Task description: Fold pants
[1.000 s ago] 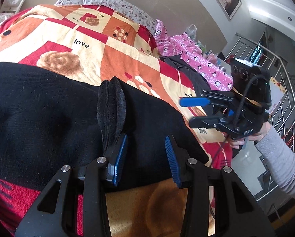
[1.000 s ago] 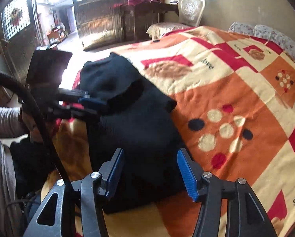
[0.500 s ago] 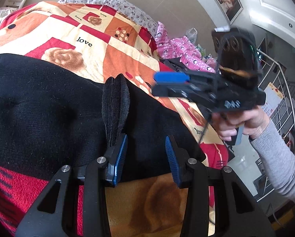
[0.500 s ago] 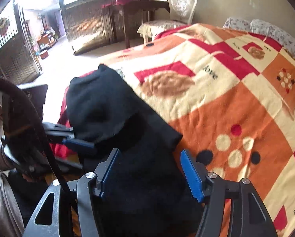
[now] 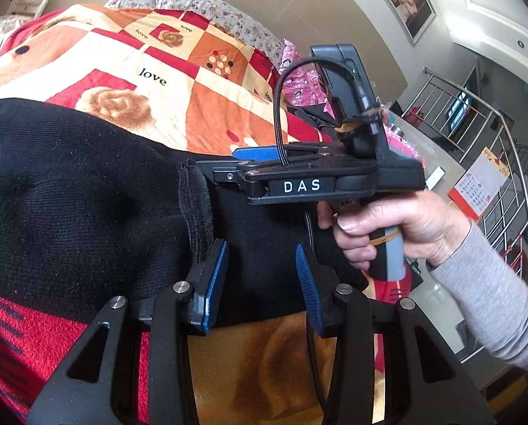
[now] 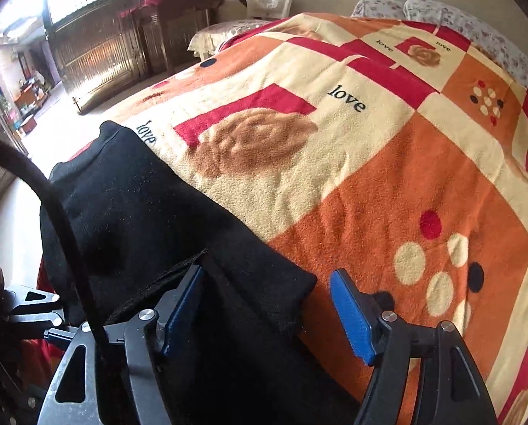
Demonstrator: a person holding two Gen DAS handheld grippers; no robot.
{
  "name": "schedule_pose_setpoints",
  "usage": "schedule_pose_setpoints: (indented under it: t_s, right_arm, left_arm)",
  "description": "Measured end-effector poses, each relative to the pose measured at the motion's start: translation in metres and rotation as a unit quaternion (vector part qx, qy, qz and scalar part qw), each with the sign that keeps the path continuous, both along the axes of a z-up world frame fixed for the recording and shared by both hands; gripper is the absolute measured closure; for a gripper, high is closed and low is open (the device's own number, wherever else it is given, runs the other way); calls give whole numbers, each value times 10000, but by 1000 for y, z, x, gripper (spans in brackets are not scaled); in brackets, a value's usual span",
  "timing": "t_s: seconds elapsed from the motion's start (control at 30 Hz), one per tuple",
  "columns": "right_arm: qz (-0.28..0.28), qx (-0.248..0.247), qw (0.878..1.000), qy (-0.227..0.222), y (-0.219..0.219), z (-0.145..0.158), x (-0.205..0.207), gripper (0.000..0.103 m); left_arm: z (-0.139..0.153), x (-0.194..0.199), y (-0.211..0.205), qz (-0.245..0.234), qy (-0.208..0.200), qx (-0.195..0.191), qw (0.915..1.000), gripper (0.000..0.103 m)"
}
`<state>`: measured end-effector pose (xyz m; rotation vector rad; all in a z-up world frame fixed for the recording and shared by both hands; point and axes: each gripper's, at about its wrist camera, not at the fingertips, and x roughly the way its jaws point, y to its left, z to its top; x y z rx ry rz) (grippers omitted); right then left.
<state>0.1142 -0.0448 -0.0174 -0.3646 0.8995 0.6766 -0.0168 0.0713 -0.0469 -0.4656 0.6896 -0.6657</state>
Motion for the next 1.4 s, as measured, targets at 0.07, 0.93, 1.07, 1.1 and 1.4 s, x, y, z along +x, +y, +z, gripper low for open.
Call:
schedule_pose_setpoints:
  t_s: [0.07, 0.93, 1.07, 1.1, 1.4]
  right_arm:
    - [-98, 59, 9999, -115, -2, -2, -1, 25]
    - [-243, -70, 9978, -619, -2, 1, -16, 25]
    - [-244, -65, 9978, -617, -2, 1, -17, 25]
    - [-243, -69, 9977, -623, -2, 1, -17, 25]
    - [-267, -93, 9976, -624, -2, 1, -17, 25]
  left_arm:
    - [4, -5, 9, 80, 88, -92, 9999, 64]
    - [-46, -25, 204, 2978, 1552, -3285, 8828, 15]
    - [-40, -29, 203, 2786, 1426, -3514, 8824, 15]
    - [-36, -28, 201, 2691, 1353, -3560, 8846, 15]
    - [-26, -15, 195, 2717, 1272, -3275, 8960, 15]
